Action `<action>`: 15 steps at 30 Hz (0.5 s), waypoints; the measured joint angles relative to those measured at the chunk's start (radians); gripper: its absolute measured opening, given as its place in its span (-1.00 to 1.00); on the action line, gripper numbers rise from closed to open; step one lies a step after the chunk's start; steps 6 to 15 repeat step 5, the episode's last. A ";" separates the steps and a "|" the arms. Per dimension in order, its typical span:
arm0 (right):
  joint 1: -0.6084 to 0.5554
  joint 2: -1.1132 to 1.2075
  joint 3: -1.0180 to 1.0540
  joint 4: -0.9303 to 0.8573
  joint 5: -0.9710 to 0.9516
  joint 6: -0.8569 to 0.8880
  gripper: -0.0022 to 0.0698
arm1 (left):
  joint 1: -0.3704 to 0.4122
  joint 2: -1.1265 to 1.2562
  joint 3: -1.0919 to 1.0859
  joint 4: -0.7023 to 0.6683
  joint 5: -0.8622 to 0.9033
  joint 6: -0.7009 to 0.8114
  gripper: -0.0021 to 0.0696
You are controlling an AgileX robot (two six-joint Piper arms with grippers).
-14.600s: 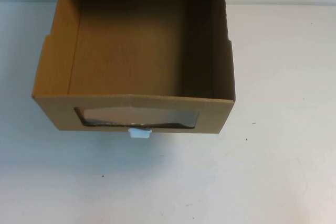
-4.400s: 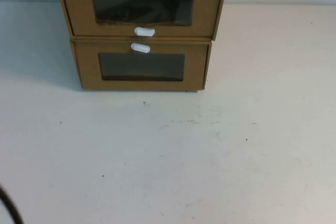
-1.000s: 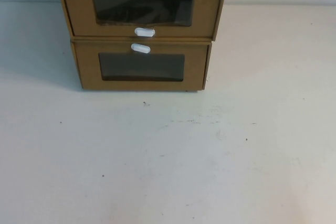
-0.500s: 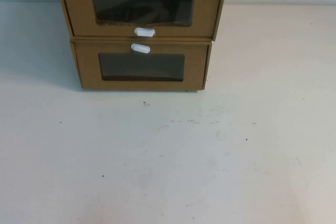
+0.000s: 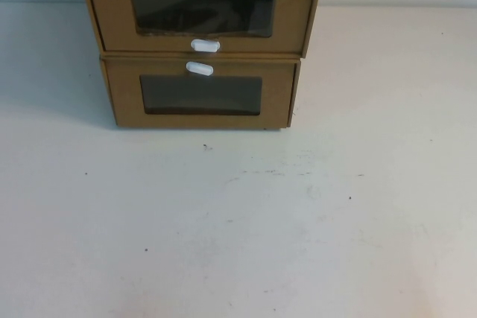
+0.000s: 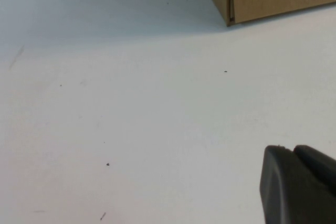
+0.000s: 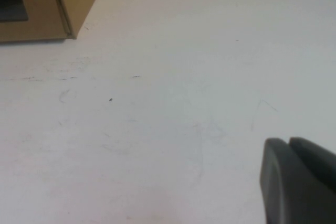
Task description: Close the shoe box
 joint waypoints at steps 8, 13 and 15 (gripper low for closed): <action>0.000 0.000 0.000 0.000 0.000 0.000 -0.97 | 0.000 0.000 0.000 0.000 0.000 0.000 -0.96; 0.000 0.000 0.000 0.000 0.000 0.000 -0.97 | 0.000 0.000 0.000 0.000 0.000 0.000 -0.96; 0.000 0.000 0.000 0.000 0.000 0.000 -0.97 | 0.000 0.000 0.000 0.000 0.000 0.000 -0.96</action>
